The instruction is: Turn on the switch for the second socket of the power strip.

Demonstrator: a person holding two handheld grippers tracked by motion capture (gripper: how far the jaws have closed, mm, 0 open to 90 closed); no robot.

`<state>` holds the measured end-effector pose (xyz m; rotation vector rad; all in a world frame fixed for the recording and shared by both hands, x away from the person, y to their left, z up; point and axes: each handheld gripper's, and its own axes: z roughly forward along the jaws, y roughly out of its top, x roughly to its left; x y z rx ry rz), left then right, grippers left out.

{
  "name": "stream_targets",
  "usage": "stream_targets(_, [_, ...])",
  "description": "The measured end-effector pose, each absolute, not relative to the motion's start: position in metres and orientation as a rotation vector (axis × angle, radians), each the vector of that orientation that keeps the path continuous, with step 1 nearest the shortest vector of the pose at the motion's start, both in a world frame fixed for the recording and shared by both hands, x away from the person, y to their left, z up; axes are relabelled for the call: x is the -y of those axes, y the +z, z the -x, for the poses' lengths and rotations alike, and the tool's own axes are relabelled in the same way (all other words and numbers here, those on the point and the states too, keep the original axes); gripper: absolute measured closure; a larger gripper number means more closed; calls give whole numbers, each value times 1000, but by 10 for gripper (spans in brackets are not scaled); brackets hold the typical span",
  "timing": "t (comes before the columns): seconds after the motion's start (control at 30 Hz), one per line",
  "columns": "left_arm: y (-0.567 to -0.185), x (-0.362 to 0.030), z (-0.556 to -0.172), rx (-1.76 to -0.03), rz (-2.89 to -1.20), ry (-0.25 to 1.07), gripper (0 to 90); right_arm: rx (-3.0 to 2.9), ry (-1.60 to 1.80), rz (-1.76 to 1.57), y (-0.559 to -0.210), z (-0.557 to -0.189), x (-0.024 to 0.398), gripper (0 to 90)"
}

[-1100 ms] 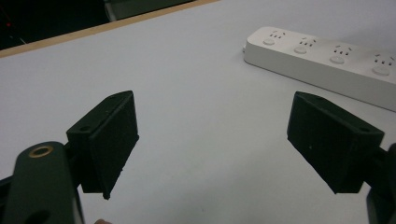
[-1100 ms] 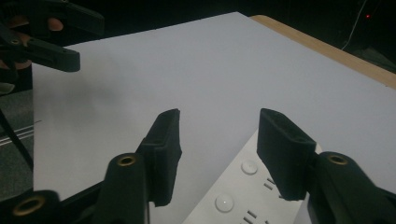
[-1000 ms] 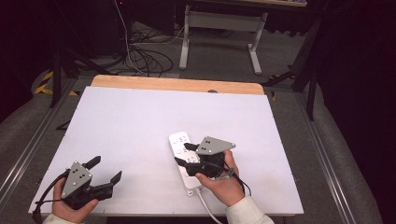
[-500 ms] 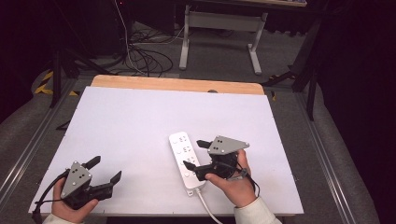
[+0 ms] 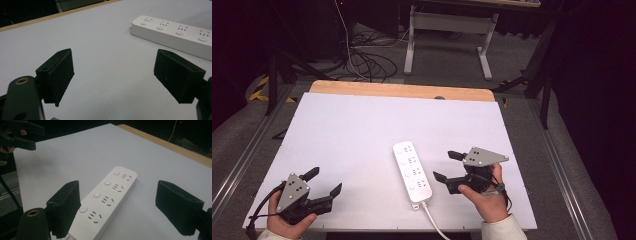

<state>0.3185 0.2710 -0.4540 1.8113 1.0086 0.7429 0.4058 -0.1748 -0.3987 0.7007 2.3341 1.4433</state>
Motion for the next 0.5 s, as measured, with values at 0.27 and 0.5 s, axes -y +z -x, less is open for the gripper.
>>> stream_targets(0.27, [-453, -271, -318, -1007, -1814, 732, 169, -2305, 1436, -771, -417, -406, 208, 188])
stream_targets(0.5, [-451, -272, -318, -1026, -1824, 687, 160, -2306, 1426, -823, -437, -408, 231, 185])
